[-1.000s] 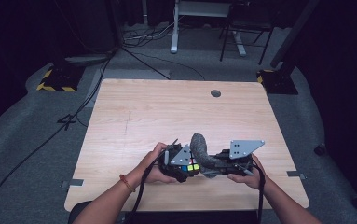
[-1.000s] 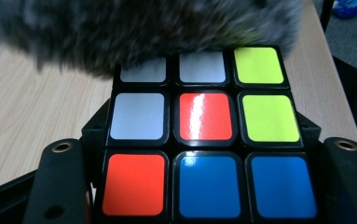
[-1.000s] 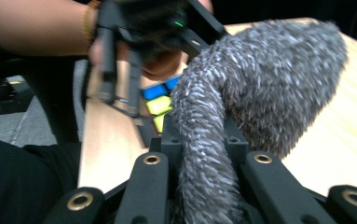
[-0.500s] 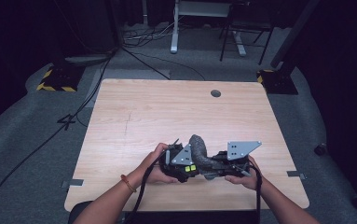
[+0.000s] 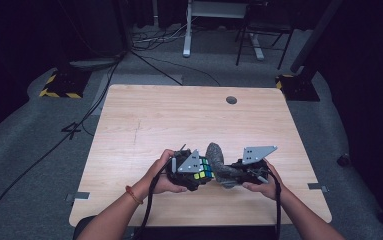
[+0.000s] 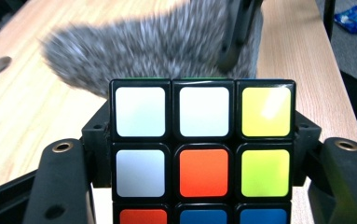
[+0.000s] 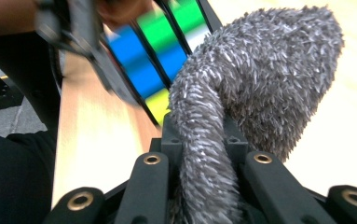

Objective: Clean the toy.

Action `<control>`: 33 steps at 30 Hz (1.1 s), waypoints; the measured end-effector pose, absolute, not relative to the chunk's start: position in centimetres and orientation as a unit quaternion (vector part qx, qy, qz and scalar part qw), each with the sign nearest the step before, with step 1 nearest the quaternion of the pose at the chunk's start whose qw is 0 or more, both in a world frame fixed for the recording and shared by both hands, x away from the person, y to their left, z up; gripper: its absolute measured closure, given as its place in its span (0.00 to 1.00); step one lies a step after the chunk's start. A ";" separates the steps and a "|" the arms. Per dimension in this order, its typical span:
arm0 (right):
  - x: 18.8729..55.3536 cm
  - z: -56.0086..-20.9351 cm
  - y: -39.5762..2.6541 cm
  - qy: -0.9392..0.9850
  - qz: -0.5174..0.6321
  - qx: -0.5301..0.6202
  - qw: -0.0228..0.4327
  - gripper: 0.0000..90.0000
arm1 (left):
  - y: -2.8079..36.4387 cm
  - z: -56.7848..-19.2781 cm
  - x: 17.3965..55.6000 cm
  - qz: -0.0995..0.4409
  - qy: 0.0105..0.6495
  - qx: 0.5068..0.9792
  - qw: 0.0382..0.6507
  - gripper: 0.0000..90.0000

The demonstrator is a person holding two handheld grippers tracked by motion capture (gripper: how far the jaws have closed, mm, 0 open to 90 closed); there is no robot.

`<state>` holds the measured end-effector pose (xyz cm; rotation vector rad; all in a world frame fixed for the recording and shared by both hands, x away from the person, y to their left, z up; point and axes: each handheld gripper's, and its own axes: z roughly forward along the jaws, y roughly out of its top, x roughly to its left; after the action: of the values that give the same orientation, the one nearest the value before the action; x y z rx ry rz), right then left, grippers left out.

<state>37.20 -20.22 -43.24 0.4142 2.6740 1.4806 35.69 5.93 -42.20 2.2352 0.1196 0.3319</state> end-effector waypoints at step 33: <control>36.1 -41.9 -20.2 0.842 0.533 0.085 0.006 0.86 | 5.3 -42.1 35.7 0.136 0.030 0.902 0.409 0.37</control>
<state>36.06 -20.24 -41.93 0.2672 2.6344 1.6663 35.72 5.26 -42.11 2.2709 0.0751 0.3423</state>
